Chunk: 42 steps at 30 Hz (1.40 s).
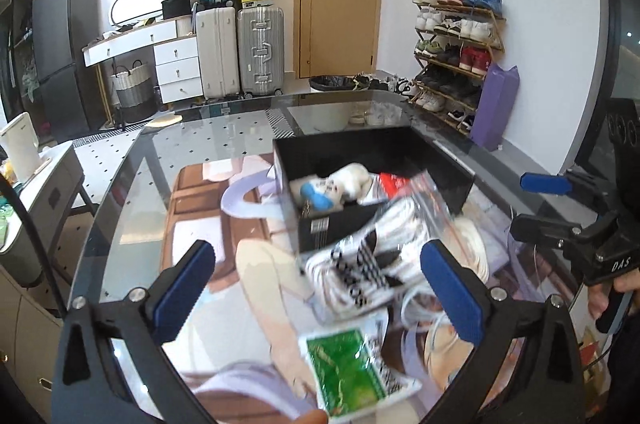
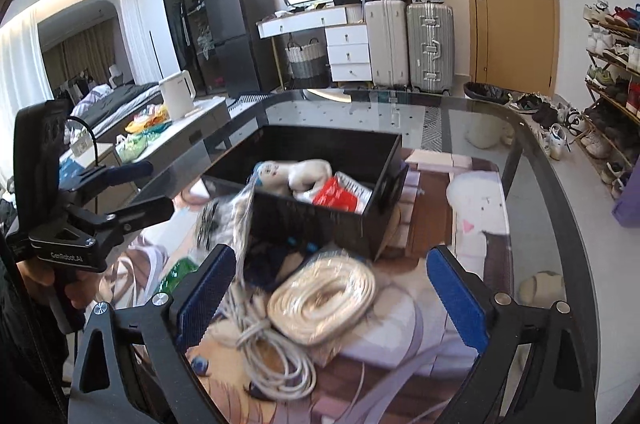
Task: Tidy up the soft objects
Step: 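Withdraw both tools from the crate toward the white cables on the table, then lower the right gripper onto the loose white cable bundle and close it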
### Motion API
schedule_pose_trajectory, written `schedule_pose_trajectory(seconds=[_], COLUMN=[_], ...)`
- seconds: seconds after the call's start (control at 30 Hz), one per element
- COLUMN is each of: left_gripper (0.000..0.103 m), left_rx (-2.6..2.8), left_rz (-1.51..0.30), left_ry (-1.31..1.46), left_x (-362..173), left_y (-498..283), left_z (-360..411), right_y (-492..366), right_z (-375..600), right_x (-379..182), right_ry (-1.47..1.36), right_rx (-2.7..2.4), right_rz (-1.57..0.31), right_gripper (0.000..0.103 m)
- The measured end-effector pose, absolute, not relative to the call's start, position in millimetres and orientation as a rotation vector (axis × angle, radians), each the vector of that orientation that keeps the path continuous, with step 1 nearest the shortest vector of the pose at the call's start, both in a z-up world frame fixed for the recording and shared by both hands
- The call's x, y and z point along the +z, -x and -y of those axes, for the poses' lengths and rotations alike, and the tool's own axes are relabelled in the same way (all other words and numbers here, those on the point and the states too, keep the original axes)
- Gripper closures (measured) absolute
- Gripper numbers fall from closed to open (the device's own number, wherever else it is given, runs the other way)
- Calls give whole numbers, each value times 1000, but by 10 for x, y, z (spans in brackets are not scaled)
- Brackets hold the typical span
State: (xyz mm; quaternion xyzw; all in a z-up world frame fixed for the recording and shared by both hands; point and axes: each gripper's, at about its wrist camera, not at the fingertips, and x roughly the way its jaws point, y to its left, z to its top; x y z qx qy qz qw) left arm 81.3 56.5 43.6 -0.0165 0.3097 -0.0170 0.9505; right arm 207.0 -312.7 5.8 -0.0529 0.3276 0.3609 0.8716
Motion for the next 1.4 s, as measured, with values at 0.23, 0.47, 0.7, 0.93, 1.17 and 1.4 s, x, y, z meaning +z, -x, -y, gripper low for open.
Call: schedule_pose_trajectory(seconds=[0.23,0.47,0.7,0.93,1.17,1.4], left_gripper=[0,0,0,0,0,0], left_rx=[-12,-7,-4,2,-2,7], left_rz=[-643,-666,-701,-713,-725,-726], left_ry=[17,2,18,24,21,16], left_x=[389,288,192,146,116,95], left_y=[-652,-585,-649,-679,-687,-681], left_z=[-565,-515,-506,-542,-537,-542], right_y=[-1930,-1857,-1895,-1932,-1926,-1971], right_z=[3111,2981,2910,2869,2767,2820], right_x=[-63,-200,-322,-416,-494,-612], right_ry=[123,173,182,170,163,193], right_rx=[743,771,760,779,773,751], right_rz=[-746,-809,-872,-911,-950,-1001], right_gripper=[5,5,5,5,5,5])
